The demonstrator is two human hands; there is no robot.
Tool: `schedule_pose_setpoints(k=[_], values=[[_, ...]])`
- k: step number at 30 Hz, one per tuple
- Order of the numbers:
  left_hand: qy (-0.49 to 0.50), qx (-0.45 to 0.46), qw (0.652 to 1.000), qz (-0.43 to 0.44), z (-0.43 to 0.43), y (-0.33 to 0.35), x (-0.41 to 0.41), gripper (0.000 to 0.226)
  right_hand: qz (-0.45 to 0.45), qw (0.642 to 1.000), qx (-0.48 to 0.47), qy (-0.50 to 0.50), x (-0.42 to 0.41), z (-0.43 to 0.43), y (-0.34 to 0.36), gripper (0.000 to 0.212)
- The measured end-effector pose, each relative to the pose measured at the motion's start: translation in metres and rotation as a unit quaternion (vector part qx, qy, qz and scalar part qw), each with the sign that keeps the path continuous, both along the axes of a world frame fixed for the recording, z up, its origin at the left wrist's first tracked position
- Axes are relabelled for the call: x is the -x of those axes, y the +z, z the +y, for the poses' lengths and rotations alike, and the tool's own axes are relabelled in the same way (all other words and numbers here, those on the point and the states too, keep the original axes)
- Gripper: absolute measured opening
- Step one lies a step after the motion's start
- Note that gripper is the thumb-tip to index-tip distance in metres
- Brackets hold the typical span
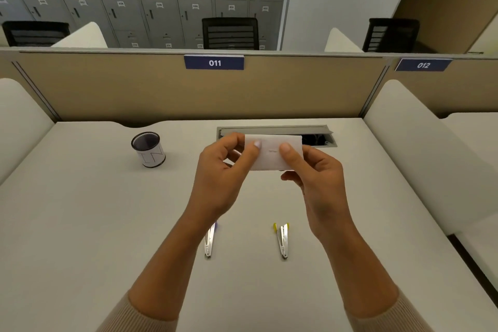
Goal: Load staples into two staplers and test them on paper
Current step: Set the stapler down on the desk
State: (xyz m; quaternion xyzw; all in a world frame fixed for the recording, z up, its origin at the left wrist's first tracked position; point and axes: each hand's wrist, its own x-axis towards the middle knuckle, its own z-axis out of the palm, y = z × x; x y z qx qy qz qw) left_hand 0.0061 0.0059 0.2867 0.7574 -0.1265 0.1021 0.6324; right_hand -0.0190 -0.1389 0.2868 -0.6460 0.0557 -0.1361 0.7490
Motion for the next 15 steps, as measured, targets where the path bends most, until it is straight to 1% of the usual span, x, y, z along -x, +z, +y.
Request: schedule_pose_setpoints(k=[3, 8, 11, 15], values=[[-0.005, 0.045, 0.999, -0.01, -0.005, 0.014, -0.001, 0.015, -0.033, 0.999, -0.026, -0.009, -0.002, 0.004, 0.015, 0.013], [-0.008, 0.091, 0.995, -0.036, -0.011, 0.035, -0.004, 0.008, -0.084, 0.996, -0.037, -0.011, -0.006, 0.008, 0.037, 0.016], [-0.01, 0.111, 0.993, -0.049, -0.014, 0.044, -0.005, 0.009, -0.103, 0.994, -0.039, -0.013, -0.008, 0.008, 0.046, 0.02], [0.009, 0.137, 0.988, -0.067, -0.019, 0.051, -0.005, 0.012, -0.13, 0.991, -0.036, -0.006, -0.008, 0.009, 0.055, 0.013]])
